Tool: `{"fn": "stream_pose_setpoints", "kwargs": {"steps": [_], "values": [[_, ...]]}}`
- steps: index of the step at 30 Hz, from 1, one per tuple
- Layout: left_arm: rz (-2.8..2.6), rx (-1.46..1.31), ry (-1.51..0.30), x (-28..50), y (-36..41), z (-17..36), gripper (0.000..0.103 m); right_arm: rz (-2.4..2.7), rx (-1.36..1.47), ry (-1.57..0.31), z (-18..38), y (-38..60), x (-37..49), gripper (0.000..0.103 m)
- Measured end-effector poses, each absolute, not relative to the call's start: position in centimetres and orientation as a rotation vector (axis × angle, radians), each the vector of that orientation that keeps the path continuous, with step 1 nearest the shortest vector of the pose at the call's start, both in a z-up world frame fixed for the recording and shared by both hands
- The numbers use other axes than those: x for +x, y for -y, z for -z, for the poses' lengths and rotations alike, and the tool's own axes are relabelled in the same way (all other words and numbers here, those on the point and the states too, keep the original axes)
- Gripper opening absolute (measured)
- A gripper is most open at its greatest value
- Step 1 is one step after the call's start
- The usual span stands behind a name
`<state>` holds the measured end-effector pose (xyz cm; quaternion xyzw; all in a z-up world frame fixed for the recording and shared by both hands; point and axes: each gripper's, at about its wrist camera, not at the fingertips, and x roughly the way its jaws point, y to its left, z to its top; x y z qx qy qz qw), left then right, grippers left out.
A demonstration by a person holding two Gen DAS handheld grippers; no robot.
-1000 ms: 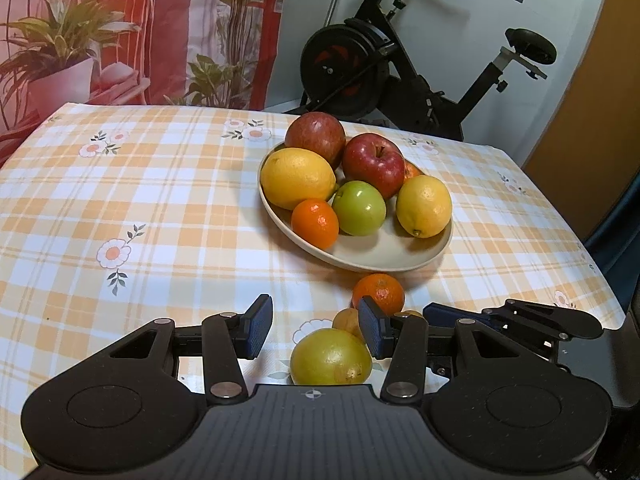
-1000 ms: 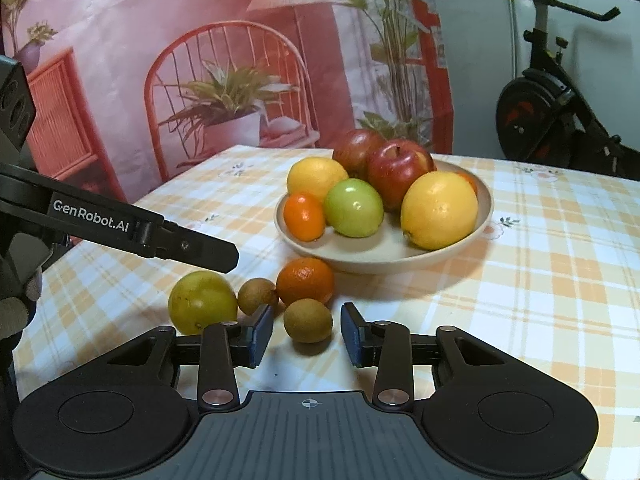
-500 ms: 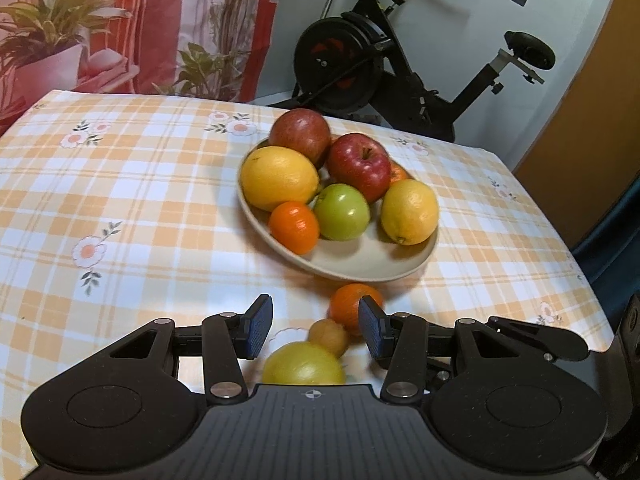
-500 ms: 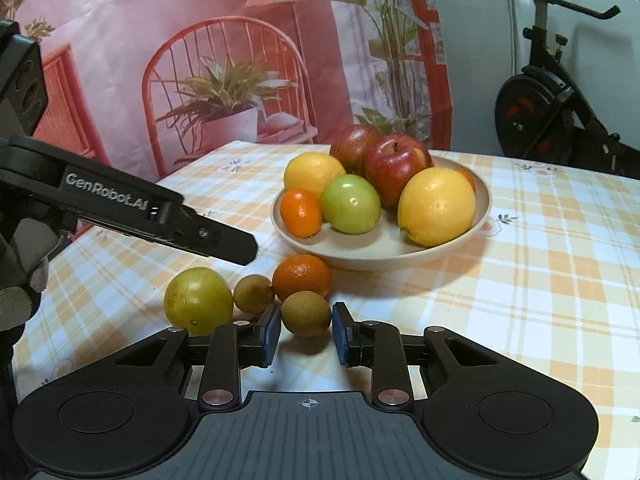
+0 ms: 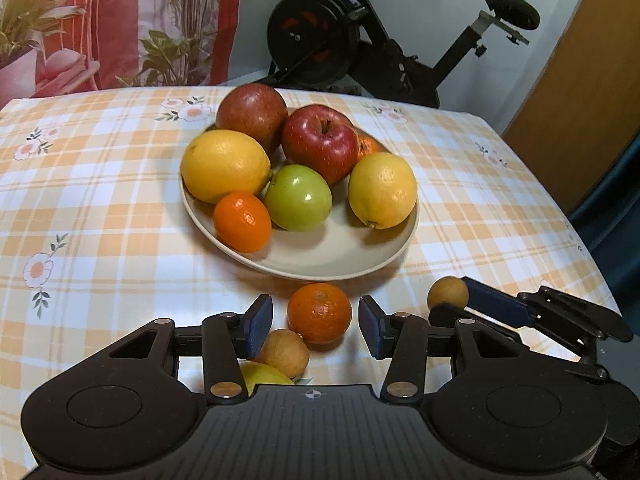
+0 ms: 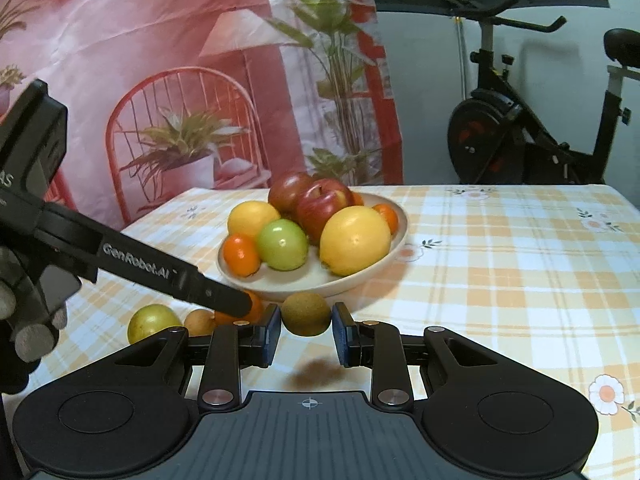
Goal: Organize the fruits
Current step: 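Close the left tool around the orange while the right tool holds the kiwi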
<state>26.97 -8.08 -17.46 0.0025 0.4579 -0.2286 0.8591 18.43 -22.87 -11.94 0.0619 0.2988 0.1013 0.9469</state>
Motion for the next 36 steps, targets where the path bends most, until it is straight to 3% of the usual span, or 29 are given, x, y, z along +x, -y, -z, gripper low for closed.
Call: {"fn": "stream_pose_setpoints", "kwargs": {"steps": [11,15,36], "values": [[0.483,0.042,-0.986,27.4,9.2,18.3,0.049,-0.212,0.133,-0.604,12.1,22.9,18.5,0.026],[0.483,0.042,-0.983,27.5,9.2,18.4,0.040,-0.213,0.134,-0.604,12.1,22.9,18.5,0.026],[0.497,0.043,-0.951,26.6,9.1,17.6,0.040,-0.210,0.138,-0.604,12.1,22.9,18.5,0.026]]}}
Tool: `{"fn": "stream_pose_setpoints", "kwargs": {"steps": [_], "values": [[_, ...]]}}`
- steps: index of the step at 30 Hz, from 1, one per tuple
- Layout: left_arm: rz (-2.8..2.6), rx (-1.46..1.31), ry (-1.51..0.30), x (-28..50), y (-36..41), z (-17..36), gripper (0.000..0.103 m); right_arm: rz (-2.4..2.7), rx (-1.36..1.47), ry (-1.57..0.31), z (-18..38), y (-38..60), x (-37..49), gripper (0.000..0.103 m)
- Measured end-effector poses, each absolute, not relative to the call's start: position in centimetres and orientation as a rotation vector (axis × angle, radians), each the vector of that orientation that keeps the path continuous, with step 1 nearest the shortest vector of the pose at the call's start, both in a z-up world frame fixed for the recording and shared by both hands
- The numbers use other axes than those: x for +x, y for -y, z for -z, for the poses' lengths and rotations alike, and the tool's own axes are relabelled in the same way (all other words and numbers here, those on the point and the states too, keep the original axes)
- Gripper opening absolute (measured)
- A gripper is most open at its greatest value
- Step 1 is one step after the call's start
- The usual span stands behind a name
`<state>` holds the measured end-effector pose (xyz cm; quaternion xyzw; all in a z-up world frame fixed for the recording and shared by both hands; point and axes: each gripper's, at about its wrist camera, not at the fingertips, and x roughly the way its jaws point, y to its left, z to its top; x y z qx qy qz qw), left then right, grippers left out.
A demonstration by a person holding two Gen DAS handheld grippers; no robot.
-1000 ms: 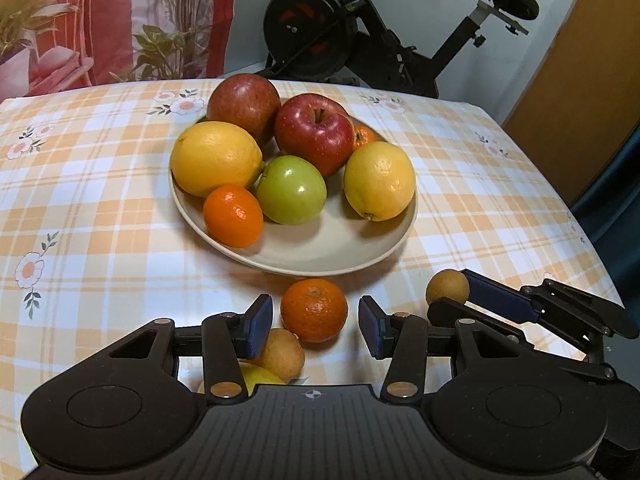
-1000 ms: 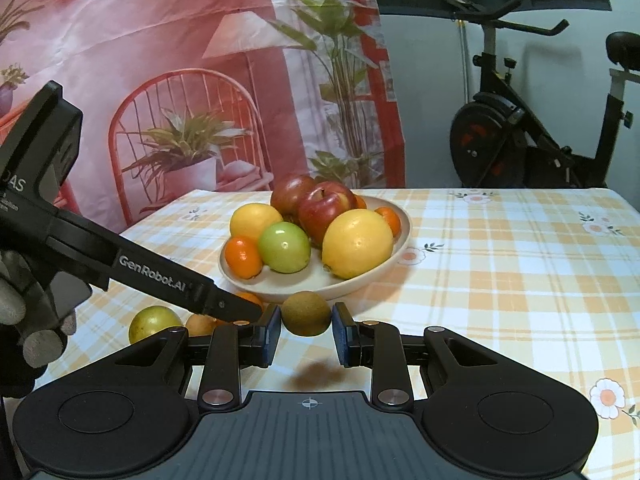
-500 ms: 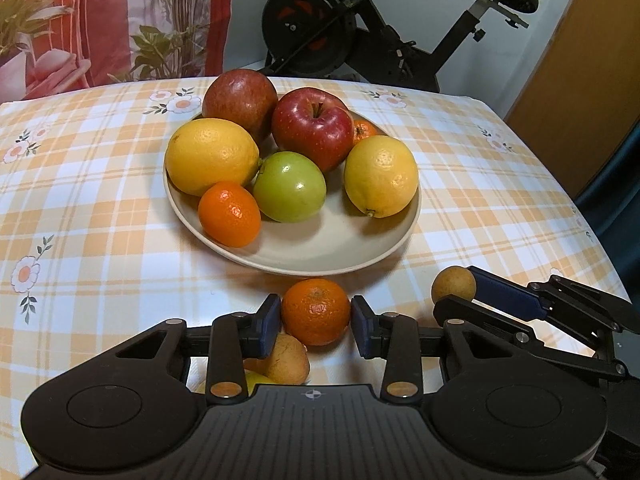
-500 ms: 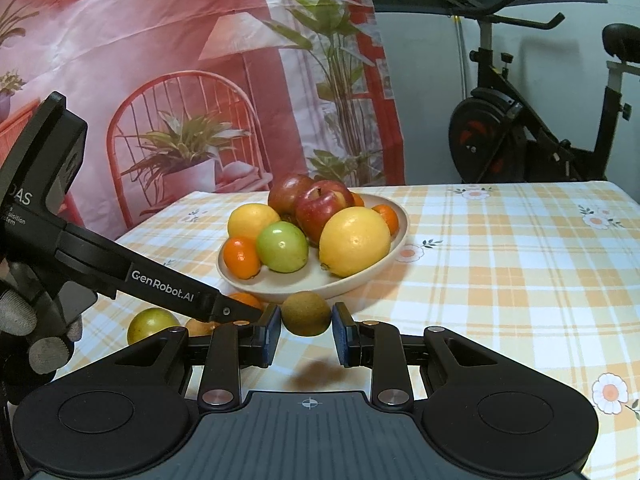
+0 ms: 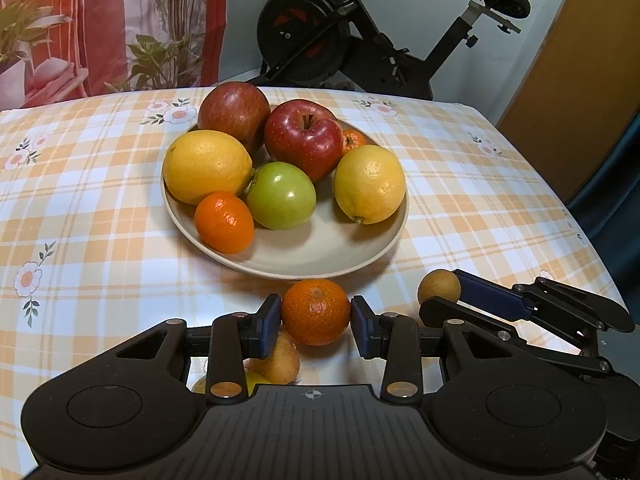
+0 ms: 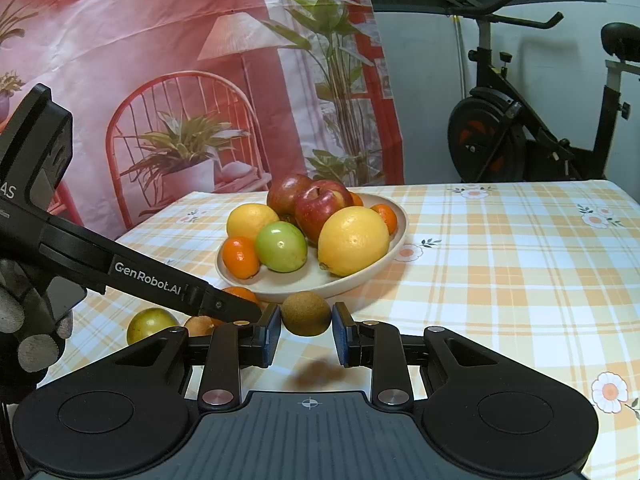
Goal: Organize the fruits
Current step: 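Close the left tool around the orange while the right tool holds the kiwi, then carry the orange with the left tool and the kiwi with the right tool onto the plate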
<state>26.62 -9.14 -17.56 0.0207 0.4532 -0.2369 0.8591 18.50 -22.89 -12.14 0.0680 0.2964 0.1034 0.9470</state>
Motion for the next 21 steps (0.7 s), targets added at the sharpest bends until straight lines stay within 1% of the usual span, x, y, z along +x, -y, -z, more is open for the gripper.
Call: {"fn": "stream_pose_setpoints", "kwargs": {"steps": [8,21], "values": [[0.505,0.042,-0.936,26.3,9.2,17.0,0.040,-0.211,0.139,-0.603,12.1,22.9,18.5,0.026],[0.520,0.065,-0.863,26.5,9.8,15.0,0.040,-0.206,0.161,-0.583,11.8,23.4,18.7,0.026]]}}
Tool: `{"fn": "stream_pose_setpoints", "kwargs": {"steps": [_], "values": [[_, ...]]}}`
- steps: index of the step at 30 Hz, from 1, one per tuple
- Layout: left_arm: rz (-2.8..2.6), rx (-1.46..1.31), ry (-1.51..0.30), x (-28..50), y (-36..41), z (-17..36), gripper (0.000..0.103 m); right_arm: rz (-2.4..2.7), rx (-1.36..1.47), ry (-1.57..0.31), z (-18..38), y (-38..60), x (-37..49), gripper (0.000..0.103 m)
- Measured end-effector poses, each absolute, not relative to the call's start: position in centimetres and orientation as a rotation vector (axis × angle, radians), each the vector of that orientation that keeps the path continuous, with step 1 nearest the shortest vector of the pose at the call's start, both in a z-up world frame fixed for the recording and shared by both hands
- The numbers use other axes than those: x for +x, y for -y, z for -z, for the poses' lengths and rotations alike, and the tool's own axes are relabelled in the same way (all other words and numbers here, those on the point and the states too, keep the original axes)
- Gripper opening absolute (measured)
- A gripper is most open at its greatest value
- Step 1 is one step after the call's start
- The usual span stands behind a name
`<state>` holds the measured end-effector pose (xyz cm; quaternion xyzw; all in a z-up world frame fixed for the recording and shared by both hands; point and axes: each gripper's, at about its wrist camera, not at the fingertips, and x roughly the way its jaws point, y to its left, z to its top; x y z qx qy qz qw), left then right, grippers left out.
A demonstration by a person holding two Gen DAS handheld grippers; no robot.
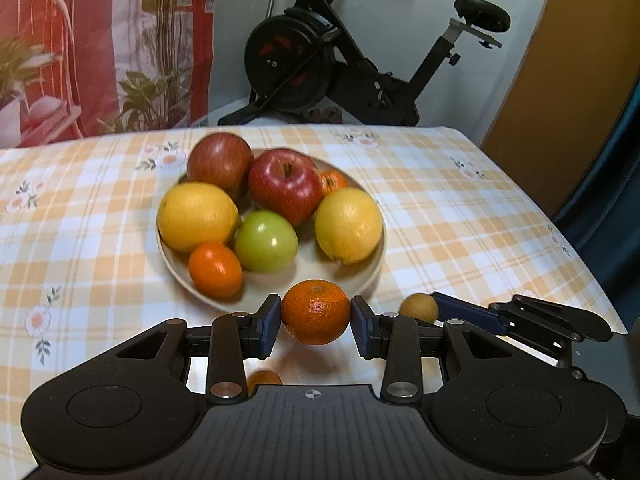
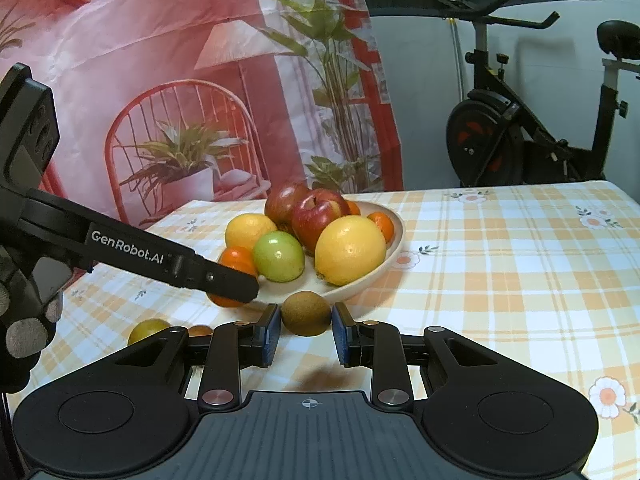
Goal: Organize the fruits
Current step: 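Carry the orange with the left tool and the kiwi with the right tool onto the plate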
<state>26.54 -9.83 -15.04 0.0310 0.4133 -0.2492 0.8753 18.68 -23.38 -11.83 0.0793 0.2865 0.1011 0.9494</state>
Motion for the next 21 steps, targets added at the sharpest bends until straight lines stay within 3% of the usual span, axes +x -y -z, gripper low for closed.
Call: {"fn": "stream_pose_setpoints", "kwargs": {"steps": [21], "values": [[0.465,0.040,-0.904,30.0,9.4,17.1,0.040,-0.235,0.044,-0.606,12.1,23.1,23.5,0.026]]}}
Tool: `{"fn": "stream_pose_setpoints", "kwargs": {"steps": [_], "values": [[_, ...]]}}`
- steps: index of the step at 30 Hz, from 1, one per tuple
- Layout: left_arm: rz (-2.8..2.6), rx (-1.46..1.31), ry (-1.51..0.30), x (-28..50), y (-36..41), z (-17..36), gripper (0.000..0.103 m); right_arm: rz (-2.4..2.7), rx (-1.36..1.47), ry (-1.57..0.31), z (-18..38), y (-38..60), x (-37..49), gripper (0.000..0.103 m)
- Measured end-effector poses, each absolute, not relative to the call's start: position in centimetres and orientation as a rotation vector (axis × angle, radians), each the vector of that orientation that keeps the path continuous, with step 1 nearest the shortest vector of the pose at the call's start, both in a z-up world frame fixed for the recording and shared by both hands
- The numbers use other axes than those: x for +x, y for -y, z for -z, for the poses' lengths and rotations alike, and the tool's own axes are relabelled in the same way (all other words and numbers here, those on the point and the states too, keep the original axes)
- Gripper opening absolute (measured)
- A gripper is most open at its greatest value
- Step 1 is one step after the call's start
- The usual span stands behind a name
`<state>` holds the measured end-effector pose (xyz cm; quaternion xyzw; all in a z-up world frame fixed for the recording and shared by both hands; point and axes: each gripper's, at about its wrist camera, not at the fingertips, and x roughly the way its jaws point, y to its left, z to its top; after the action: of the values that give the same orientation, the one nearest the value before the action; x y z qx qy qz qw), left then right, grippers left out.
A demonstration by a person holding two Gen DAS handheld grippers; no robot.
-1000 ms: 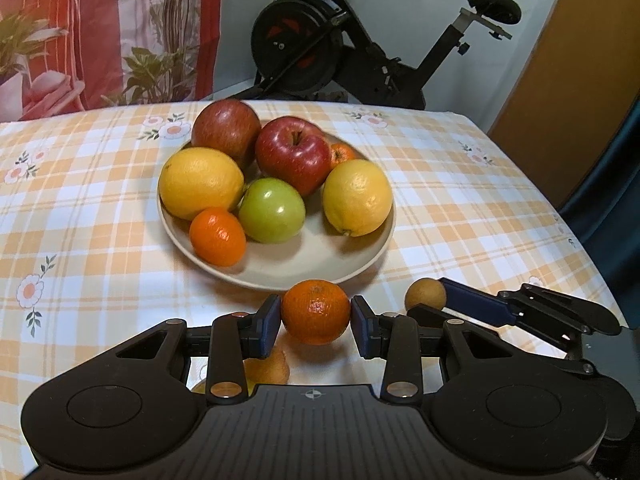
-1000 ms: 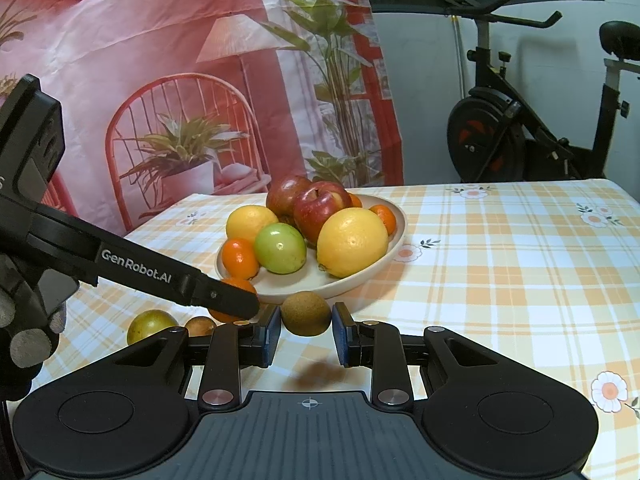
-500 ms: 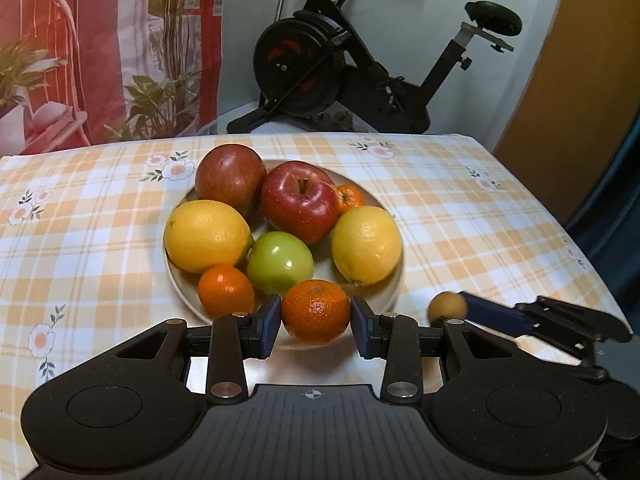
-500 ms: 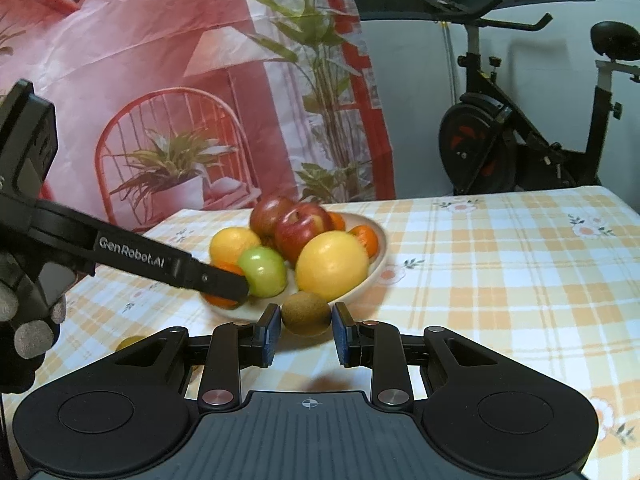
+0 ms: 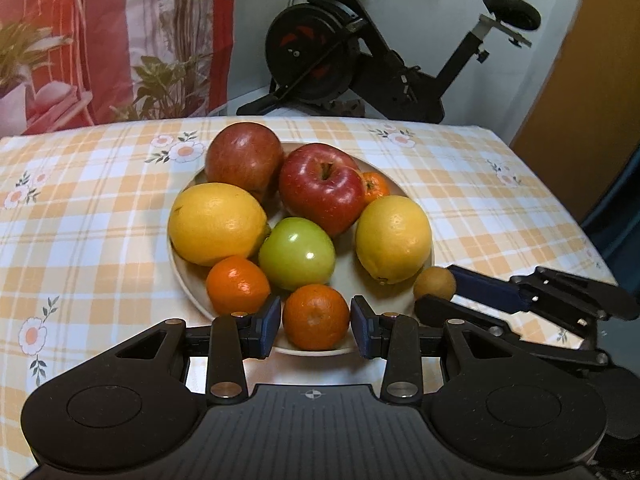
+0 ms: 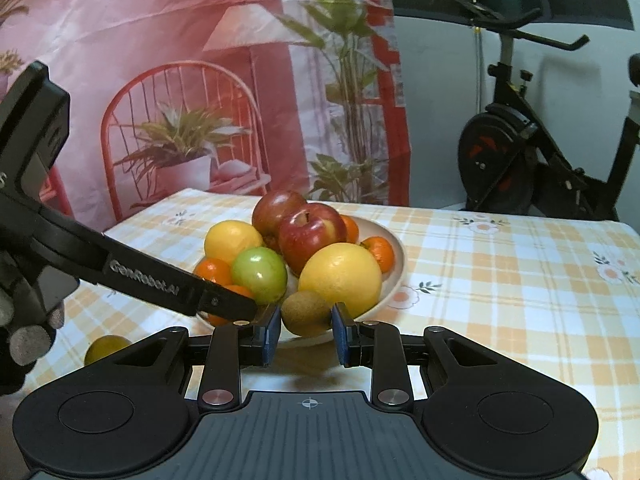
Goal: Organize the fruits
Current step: 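Carry the orange with the left tool and the kiwi with the right tool onto the plate, then open both tools to release the orange and kiwi on the plate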
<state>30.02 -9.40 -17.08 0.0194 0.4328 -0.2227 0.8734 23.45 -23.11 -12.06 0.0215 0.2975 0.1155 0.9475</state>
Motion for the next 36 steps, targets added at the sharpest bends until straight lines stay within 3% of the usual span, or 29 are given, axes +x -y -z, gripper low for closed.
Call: {"fn": "stream_pose_setpoints", "kwargs": {"steps": [18,36], "values": [[0.448,-0.049,-0.875,29.0,6.4,15.2,0.041,-0.247,0.010,-0.649,12.6,21.8,24.9,0.027],[0.387,-0.072,-0.817,24.4,2.7,14.0,0.041,-0.215,0.145,-0.628,12.2,21.3,20.1,0.030]]}}
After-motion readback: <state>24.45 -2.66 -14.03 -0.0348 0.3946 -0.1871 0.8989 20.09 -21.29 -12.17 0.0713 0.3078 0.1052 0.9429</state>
